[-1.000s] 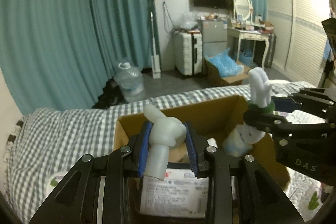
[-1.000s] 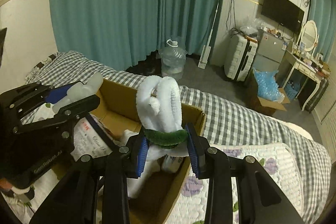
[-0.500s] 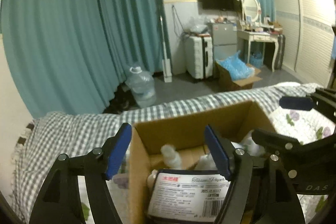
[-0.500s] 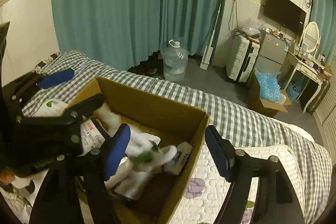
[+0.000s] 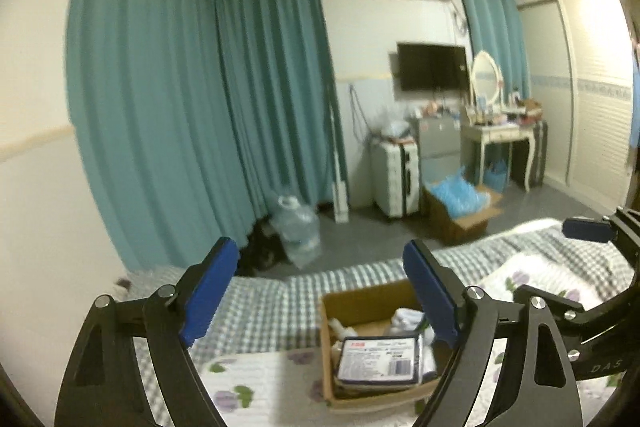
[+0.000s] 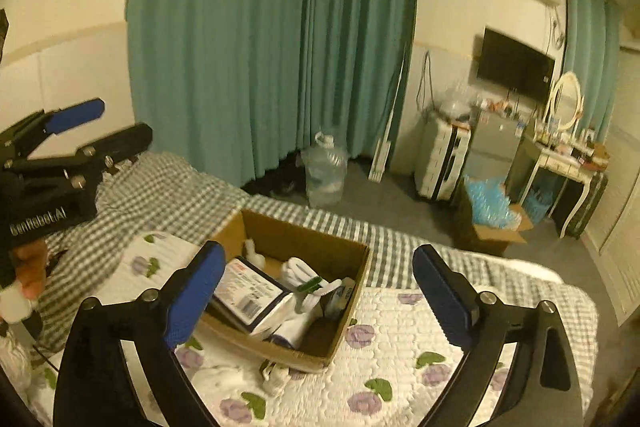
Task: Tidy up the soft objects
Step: 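Carry both socks over the box and release them inside, then grasp the white cloth bundle with the left tool while the right tool grasps a white mask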
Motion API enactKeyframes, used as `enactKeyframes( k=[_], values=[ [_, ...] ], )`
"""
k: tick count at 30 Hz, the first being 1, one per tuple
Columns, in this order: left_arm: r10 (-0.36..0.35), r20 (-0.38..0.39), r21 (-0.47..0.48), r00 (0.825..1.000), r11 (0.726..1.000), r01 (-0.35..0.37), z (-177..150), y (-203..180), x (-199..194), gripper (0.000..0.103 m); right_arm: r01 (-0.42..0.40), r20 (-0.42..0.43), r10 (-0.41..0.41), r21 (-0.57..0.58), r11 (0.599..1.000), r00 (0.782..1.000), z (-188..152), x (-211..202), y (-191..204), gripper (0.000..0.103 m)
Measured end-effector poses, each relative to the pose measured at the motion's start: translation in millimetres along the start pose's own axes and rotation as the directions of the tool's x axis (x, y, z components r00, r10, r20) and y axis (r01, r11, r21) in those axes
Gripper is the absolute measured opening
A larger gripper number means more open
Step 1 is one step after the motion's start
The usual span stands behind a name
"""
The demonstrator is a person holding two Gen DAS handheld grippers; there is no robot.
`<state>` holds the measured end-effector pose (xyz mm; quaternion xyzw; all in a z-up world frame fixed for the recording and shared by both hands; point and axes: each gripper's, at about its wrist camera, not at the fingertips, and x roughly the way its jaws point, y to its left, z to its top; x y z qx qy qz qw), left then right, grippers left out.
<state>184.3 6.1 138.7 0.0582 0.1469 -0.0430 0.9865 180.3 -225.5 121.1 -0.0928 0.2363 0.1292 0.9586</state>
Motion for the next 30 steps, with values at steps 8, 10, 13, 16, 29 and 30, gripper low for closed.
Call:
enactKeyframes(
  k=[8,10,13,16,29,30],
  values=[
    [0.076,-0.009,-0.031,0.997,0.997,-0.076,-9.0,8.2,-66.4,0.086,0.012,0.038,-0.012,-0.017,1.0,0.999,-6.7,-73.3,16.7,0.096],
    [0.052,-0.022,-0.036,0.998,0.998,-0.052,-26.4,5.7,-67.6,0.086,0.011,0.03,-0.01,-0.019,1.0,1.0,-21.7,-75.5,17.4,0.096],
    [0.041,-0.043,-0.028,0.998,0.999,-0.042,-58.8,-3.1,-62.0,0.086,-0.009,-0.01,0.009,0.004,1.0,1.0,-48.4,-60.7,17.3,0.096],
    [0.017,-0.12,-0.041,0.993,0.999,-0.022,-93.9,-14.0,-44.2,0.086,-0.027,-0.065,0.029,0.038,0.999,0.997,-83.8,-31.1,18.2,0.096],
    [0.006,-0.336,-0.096,0.942,0.995,-0.04,-208.9,-44.6,49.9,0.086,-0.058,-0.335,0.062,0.021,0.998,0.94,-174.2,113.5,22.7,0.096],
    [-0.001,-0.342,-0.103,0.94,0.994,-0.036,-214.6,-45.1,54.0,0.086,-0.064,-0.347,0.067,0.019,0.998,0.935,-178.0,122.0,23.7,0.094]
  ],
)
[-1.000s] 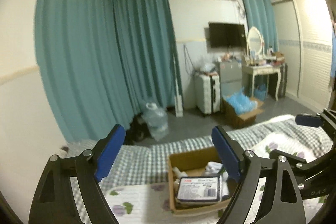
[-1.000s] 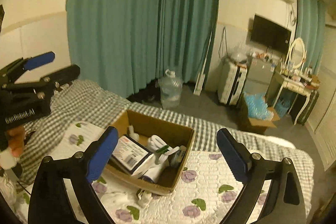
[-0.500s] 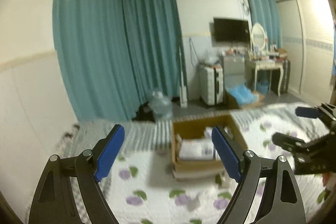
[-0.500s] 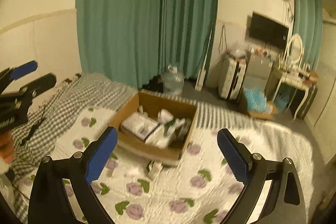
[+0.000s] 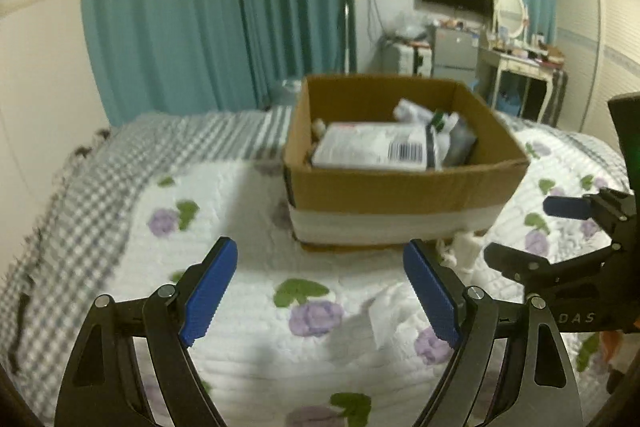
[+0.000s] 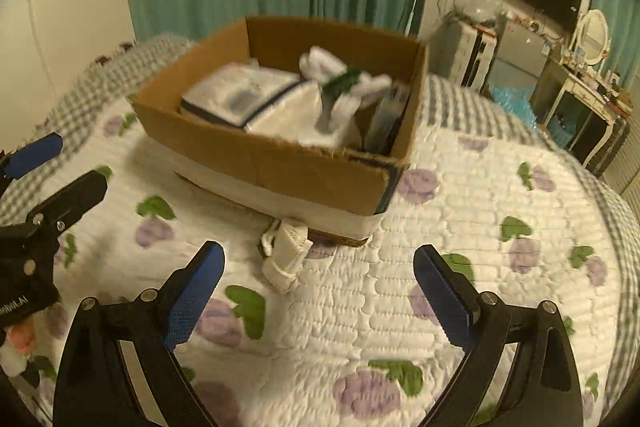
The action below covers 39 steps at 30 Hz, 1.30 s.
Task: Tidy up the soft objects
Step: 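Grasp the white cloth bundle with the left tool while the right tool grasps a white mask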
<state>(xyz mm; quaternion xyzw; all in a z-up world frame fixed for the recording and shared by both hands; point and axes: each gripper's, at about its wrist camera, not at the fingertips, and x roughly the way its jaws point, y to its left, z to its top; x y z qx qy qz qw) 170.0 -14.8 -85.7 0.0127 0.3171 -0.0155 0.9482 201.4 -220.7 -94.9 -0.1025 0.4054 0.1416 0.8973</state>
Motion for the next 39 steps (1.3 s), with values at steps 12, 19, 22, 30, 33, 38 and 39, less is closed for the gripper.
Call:
enactKeyframes(
  k=[12,19,22,30,33,38,39],
  values=[
    [-0.119,-0.172,0.008,0.978,0.992,0.122,-39.1,-16.8,55.1,0.085,-0.108,-0.158,0.11,0.023,0.994,0.981,-7.6,79.8,3.3,0.037],
    [-0.191,-0.201,0.05,0.961,0.978,0.204,-42.1,-38.2,63.5,0.084,-0.101,-0.121,0.104,0.034,0.994,0.987,-2.5,65.3,-8.3,0.025],
    [-0.185,-0.231,0.048,0.955,0.978,0.202,-42.1,-42.0,77.8,0.082,-0.096,-0.128,0.101,0.046,0.994,0.987,-3.3,63.8,-11.8,0.025],
    [-0.22,-0.239,0.034,0.946,0.972,0.234,-45.3,-36.7,78.3,0.041,-0.088,-0.116,0.087,0.0,0.996,0.989,-2.3,53.6,-5.2,0.024],
    [-0.224,-0.224,0.038,0.949,0.97,0.238,-44.9,-35.0,66.9,0.041,-0.087,-0.102,0.087,0.001,0.996,0.991,-1.6,43.9,-5.1,0.024],
    [-0.212,-0.168,0.064,0.963,0.972,0.225,-35.3,-26.5,32.7,0.041,-0.063,-0.069,0.063,-0.005,0.998,0.996,-4.5,19.4,-4.4,0.024],
    [-0.208,-0.157,0.069,0.966,0.973,0.22,-32.6,-25.6,23.8,0.041,-0.06,-0.056,0.06,0.001,0.998,0.997,-4.0,12.8,-4.2,0.024]
  ],
)
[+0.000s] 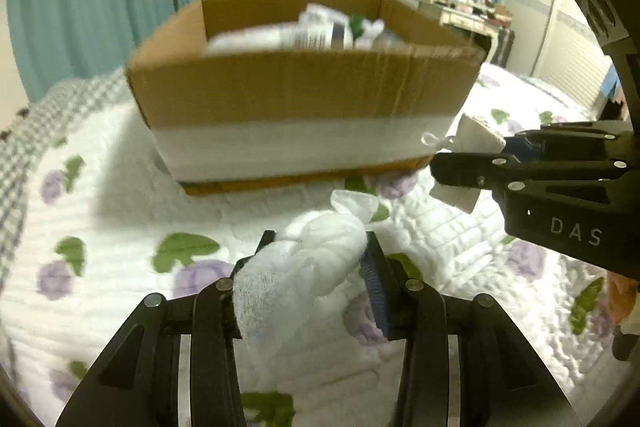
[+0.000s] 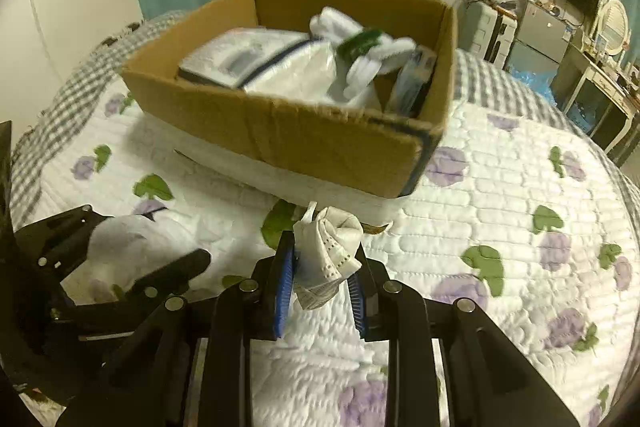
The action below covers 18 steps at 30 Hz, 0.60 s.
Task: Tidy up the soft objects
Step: 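Grasp the white cloth bundle with the left tool while the right tool grasps a white mask, then lower both items into the box and open both tools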
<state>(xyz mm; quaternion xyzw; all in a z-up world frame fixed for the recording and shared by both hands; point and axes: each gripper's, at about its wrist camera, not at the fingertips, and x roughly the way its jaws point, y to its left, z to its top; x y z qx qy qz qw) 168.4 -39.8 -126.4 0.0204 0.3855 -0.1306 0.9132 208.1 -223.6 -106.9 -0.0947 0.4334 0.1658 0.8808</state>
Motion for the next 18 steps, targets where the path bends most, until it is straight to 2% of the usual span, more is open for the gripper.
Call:
enactKeyframes(
  k=[4,8,15,18],
  values=[
    [0.009,0.052,0.011,0.999,1.0,-0.009,6.9,-2.5,-37.7,0.041,0.016,0.07,-0.018,0.038,0.999,0.997,4.7,-35.7,1.4,0.024],
    [0.022,0.122,0.025,0.992,0.999,-0.025,18.1,-6.7,-75.4,0.041,0.03,0.167,-0.037,0.041,0.999,0.985,9.9,-76.2,8.1,0.024],
    [0.055,0.219,0.043,0.974,0.997,-0.066,52.0,-18.6,-121.8,0.041,0.091,0.32,-0.091,0.014,0.996,0.943,32.0,-136.1,19.4,0.024],
    [0.084,0.25,0.024,0.965,0.995,-0.093,69.0,-15.2,-132.5,0.041,0.089,0.369,-0.086,0.009,0.996,0.925,48.5,-153.1,18.1,0.024]
  ],
)
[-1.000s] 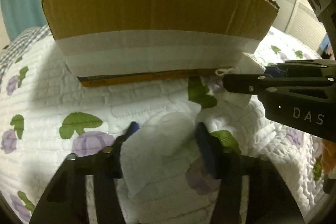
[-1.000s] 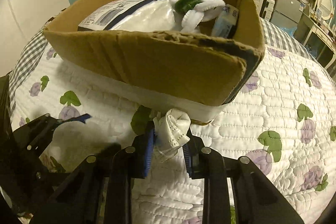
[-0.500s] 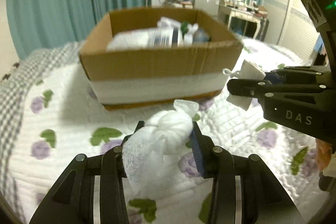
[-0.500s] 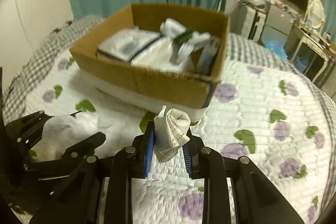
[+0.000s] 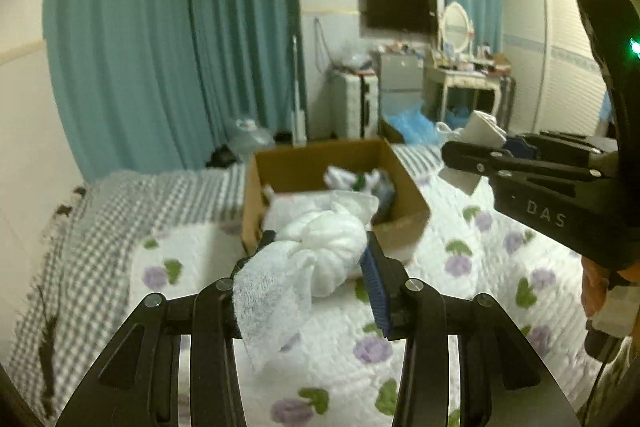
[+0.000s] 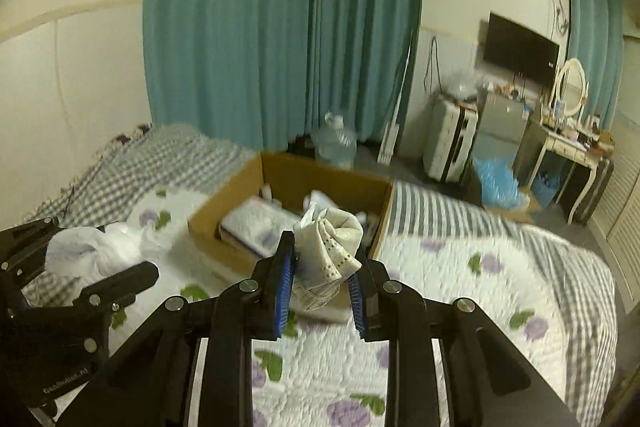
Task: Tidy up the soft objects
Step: 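Lower both items into the box and open both tools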
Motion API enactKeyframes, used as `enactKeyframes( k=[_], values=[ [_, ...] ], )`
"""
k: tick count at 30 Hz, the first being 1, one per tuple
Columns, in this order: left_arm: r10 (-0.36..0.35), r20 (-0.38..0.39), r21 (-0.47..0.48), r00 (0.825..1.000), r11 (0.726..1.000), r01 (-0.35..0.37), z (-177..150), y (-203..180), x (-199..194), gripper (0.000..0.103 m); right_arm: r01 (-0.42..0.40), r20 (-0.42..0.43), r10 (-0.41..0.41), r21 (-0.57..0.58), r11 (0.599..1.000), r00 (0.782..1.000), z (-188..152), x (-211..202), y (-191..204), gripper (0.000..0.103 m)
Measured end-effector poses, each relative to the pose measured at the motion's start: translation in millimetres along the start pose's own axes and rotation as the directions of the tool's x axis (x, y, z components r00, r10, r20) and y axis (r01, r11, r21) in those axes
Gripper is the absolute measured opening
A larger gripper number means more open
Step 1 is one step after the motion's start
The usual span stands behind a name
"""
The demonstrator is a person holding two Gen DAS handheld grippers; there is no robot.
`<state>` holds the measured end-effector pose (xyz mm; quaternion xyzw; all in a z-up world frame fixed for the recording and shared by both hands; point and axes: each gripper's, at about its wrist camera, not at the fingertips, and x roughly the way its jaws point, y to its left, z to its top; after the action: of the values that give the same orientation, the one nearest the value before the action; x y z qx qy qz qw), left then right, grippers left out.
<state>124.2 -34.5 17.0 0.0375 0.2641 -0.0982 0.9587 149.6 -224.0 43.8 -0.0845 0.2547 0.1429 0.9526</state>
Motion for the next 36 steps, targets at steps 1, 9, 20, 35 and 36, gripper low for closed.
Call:
enactKeyframes(
  k=[1,9,20,35,36],
  values=[
    [0.004,0.014,-0.005,1.0,1.0,-0.004,7.8,2.0,0.5,0.041,-0.002,0.01,0.002,-0.001,1.0,1.0,6.3,-0.9,-0.8,0.024],
    [0.019,0.088,-0.01,0.996,1.0,-0.018,67.4,11.2,34.2,0.041,-0.004,0.078,0.006,-0.018,1.0,0.997,64.8,10.0,-15.1,0.024],
    [0.063,0.013,-0.015,0.998,0.998,-0.063,96.9,16.4,163.5,0.041,-0.036,-0.018,0.037,0.081,0.996,0.999,84.1,128.6,-53.5,0.024],
    [0.063,-0.164,0.046,0.984,0.997,-0.056,53.0,-4.9,229.9,0.051,-0.032,-0.164,0.04,0.05,0.998,0.986,43.5,226.4,-53.4,0.029],
    [0.062,-0.172,0.039,0.983,0.998,-0.056,53.5,-4.8,229.1,0.059,-0.025,-0.163,0.033,0.054,0.998,0.986,43.5,227.5,-55.2,0.048]
  ],
)
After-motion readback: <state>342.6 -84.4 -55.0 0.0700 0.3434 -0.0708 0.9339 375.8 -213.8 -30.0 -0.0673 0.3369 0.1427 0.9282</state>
